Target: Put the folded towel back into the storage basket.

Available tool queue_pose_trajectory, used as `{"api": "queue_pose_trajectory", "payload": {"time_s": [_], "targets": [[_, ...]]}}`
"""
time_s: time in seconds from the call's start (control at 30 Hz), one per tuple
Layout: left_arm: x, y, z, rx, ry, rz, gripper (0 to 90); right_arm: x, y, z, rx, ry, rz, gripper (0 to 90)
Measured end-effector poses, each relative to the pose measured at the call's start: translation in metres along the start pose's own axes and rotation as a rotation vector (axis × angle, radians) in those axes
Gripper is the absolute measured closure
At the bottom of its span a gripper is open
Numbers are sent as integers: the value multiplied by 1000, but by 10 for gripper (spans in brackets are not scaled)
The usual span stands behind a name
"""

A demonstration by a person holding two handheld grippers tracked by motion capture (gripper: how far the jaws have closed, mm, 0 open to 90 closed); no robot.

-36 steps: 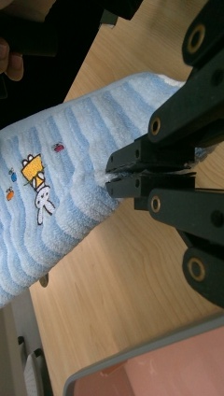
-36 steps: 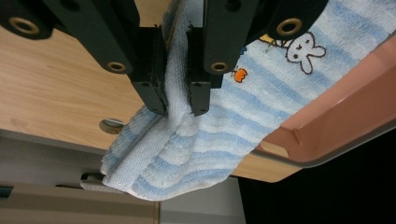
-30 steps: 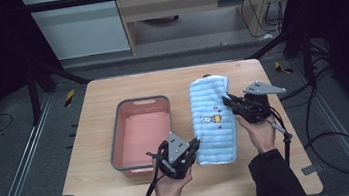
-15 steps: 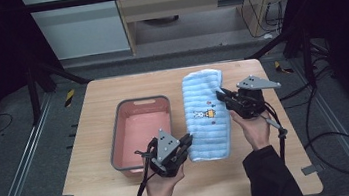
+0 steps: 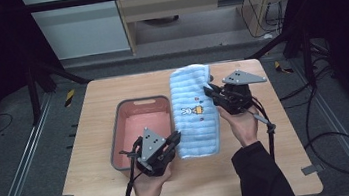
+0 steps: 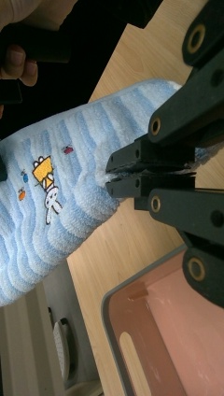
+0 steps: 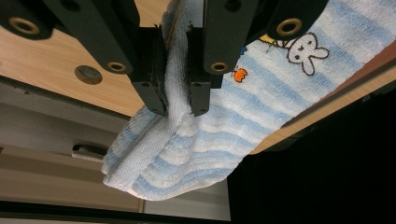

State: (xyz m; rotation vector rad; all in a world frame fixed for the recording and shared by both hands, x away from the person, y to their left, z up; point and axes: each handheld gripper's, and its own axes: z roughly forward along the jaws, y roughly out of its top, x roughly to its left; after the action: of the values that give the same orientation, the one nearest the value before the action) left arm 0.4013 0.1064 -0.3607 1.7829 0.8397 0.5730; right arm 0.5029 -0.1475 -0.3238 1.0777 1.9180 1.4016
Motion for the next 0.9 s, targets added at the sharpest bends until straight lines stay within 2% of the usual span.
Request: {"api": "queue_pose_trajectory", "payload": {"time_s": [0.47, 0.87, 0.9], "targets": [[19, 2, -20, -18, 57, 8, 864, 24, 16, 18, -15, 30, -25, 796], [44, -5, -41, -31, 99, -31, 864, 47, 26, 42, -11, 65, -43, 796], [49, -7, -45, -29, 106, -36, 864, 53, 28, 48, -11, 72, -52, 796]]}}
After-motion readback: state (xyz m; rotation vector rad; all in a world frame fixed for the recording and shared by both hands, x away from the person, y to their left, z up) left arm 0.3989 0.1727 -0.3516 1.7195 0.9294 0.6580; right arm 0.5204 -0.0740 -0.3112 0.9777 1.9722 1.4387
